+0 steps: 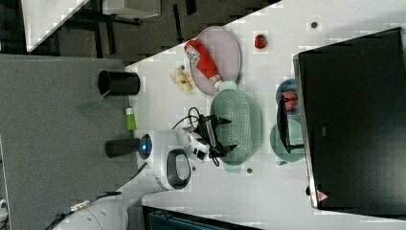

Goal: Drag strainer right to left.

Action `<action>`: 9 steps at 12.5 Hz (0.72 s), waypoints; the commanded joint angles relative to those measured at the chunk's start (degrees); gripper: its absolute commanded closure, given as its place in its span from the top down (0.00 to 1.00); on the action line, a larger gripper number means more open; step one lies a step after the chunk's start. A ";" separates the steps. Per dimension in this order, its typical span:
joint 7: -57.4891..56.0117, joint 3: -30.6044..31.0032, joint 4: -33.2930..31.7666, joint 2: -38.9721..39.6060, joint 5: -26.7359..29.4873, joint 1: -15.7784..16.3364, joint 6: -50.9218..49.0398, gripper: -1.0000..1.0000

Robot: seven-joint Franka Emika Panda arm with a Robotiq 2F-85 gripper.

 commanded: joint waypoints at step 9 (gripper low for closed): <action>22.21 5.79 -0.14 -1.14 0.10 7.84 -0.06 1.00</action>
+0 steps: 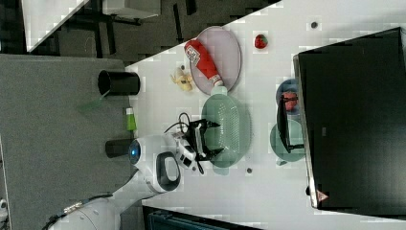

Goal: Drag strainer right to left.

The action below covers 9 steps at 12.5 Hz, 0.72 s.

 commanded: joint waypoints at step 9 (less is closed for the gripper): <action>10.44 3.91 8.03 3.24 -0.69 9.07 -6.23 1.00</action>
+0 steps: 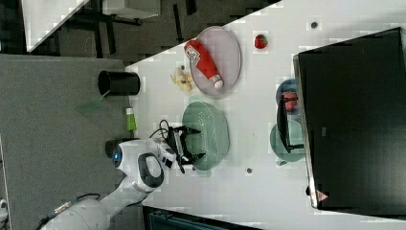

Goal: Drag strainer right to left.

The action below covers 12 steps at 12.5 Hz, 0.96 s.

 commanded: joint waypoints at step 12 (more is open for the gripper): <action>16.88 0.64 19.44 10.61 6.60 12.79 -6.87 1.00</action>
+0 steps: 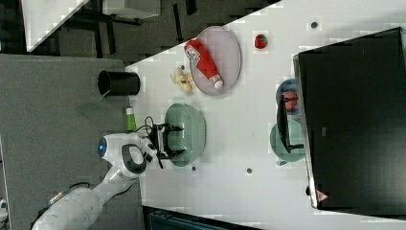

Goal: Drag strainer right to left.

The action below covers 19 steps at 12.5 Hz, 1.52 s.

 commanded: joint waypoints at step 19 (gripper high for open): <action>-13.10 -7.42 8.86 -18.84 6.00 6.98 -31.93 1.00</action>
